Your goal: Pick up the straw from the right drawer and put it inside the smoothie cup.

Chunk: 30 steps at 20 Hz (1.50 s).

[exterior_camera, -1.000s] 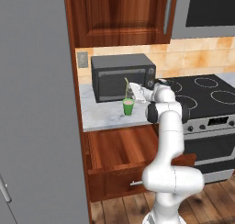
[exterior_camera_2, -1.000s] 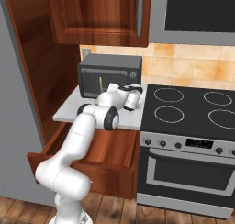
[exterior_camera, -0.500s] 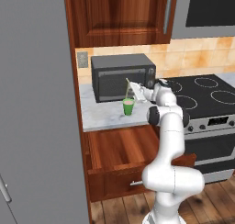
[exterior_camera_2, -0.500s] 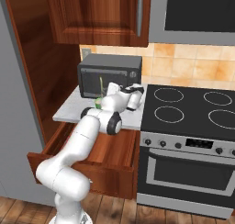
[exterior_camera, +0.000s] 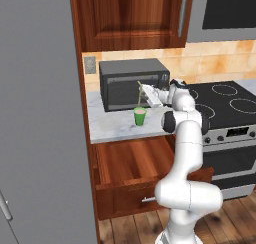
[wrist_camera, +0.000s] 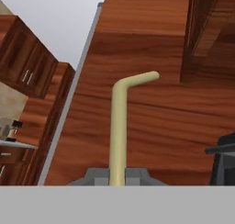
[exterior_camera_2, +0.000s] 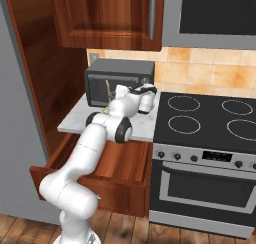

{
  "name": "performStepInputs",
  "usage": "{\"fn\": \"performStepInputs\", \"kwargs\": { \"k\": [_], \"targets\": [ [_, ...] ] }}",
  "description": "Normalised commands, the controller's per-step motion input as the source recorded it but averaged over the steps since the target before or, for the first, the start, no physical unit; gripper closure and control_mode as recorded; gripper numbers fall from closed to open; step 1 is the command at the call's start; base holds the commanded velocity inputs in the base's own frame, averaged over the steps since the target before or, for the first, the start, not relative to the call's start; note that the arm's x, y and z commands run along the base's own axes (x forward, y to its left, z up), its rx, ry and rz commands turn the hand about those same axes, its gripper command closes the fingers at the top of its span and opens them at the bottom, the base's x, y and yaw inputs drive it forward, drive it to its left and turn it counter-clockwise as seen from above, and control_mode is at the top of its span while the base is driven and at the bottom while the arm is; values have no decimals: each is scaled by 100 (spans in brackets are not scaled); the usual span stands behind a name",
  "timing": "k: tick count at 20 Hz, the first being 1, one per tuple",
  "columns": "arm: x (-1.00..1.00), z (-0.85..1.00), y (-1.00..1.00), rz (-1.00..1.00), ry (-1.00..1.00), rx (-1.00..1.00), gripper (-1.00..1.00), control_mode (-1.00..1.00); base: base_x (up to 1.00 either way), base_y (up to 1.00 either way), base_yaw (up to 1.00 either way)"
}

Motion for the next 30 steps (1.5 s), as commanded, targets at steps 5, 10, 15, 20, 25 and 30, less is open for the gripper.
{"fn": "performStepInputs", "kwargs": {
  "k": [5, 10, 15, 20, 25, 30],
  "targets": [
    [-40, 13, 0, 0, 0, -6, 100, -100, 0, 0, 0],
    [-46, 40, 1, 0, 3, -3, 100, -100, 0, 0, 0],
    [-48, 16, 0, 0, 2, -2, 100, -100, 0, 0, 0],
    [-17, -2, 0, 0, 0, -1, 100, -100, 0, 0, 0],
    [0, -2, 9, 0, 2, 0, 100, -100, 0, 0, 0],
    [-1, -3, 1, 0, 8, 0, 100, -100, 0, 0, 0]
  ]
}}
